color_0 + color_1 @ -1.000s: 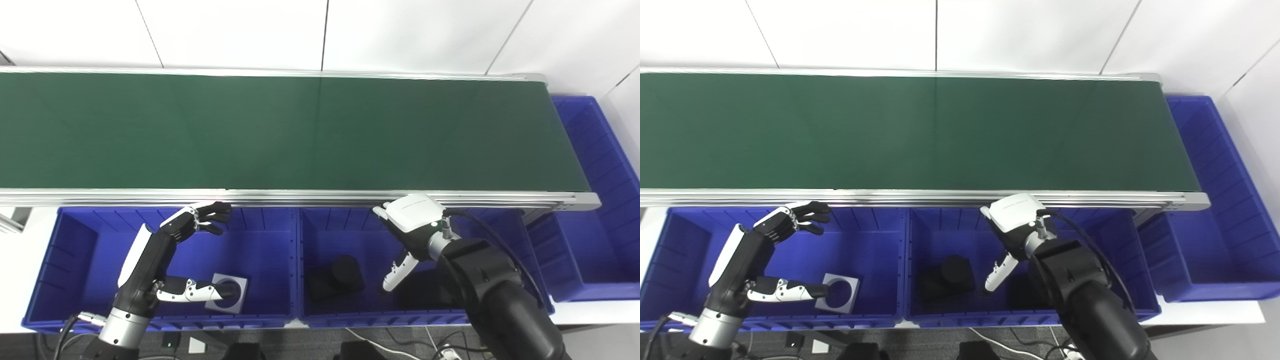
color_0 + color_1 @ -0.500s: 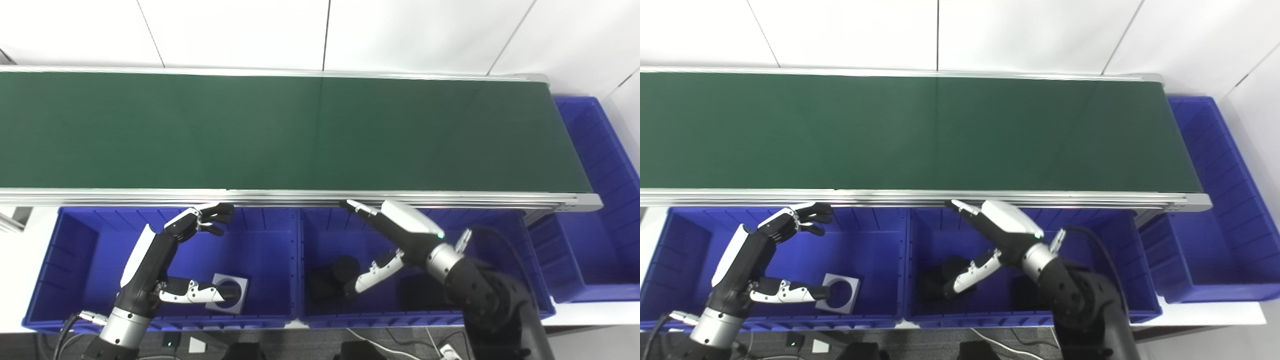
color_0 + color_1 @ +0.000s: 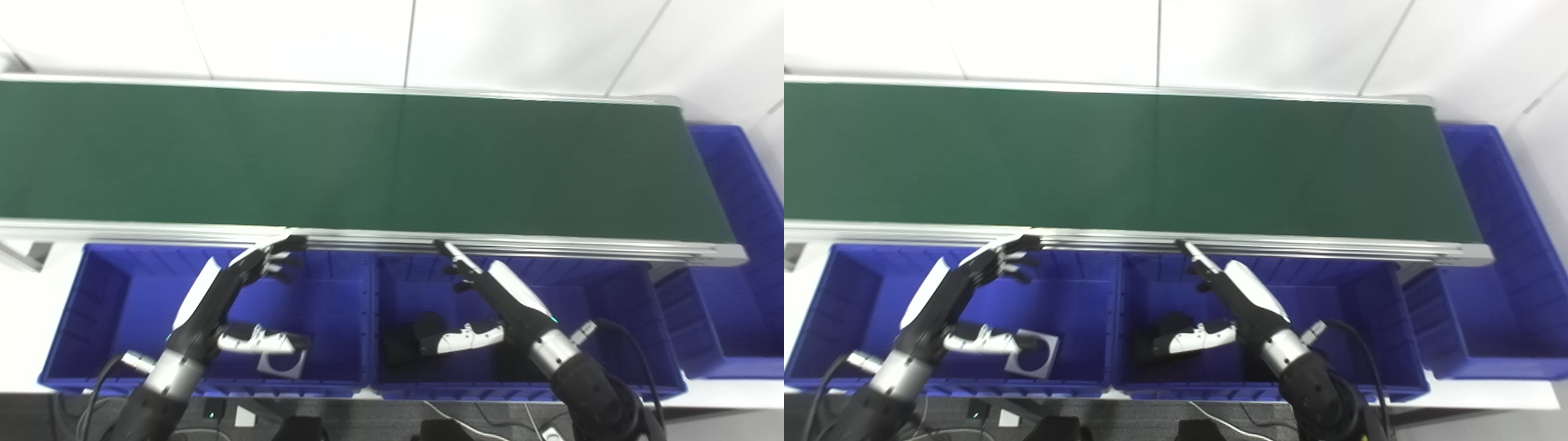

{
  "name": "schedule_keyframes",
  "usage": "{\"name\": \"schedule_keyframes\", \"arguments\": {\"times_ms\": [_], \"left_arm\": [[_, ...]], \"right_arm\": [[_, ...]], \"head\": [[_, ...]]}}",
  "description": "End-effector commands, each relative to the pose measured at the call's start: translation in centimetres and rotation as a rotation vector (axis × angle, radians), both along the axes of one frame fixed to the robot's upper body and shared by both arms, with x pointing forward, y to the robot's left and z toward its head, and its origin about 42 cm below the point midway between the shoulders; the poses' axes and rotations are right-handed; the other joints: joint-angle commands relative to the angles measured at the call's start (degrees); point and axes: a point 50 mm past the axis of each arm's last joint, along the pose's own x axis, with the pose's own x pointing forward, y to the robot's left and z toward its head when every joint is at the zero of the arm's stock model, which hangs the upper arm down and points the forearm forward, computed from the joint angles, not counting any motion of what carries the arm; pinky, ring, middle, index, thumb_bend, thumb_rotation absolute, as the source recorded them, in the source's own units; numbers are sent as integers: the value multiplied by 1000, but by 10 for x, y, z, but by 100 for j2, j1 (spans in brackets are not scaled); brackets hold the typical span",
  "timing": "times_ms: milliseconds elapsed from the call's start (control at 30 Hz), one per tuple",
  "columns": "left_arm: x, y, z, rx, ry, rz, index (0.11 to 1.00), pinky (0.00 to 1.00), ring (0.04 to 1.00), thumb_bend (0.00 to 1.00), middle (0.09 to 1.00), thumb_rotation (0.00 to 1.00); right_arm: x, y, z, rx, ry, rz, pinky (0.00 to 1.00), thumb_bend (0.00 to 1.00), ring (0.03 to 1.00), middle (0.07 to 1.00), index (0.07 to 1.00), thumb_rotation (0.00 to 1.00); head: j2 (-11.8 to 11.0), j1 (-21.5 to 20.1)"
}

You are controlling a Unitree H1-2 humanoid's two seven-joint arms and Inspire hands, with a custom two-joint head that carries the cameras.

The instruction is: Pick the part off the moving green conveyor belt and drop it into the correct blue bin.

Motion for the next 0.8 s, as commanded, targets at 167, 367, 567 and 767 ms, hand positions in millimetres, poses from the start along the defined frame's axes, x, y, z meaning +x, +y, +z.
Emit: {"name": "schedule_keyframes", "arguments": {"times_ms": [167,367,567,767], "left_arm": [[19,-15,-4,-69,-40,-30,843,724,812,918,849,349],[8,-17,-16,-56,-45,-12,824,715,791,929,825,309],[0,-18,-22,-52,-36,0,818,671,768,936,819,326],[-5,-18,-23,-40,-36,7,816,684,771,938,820,327]], "right_arm": [[-5,2,-5,57,-114,-41,801,944,901,970,1000,498],[-16,2,-13,76,-123,-73,785,947,891,961,1000,502],[-23,1,-18,95,-117,-98,828,944,906,953,1000,493],[-27,2,-20,113,-114,-108,848,931,911,948,1000,480]], "head": [[-344,45],[-706,295],[-904,374],[-1000,266]]}}
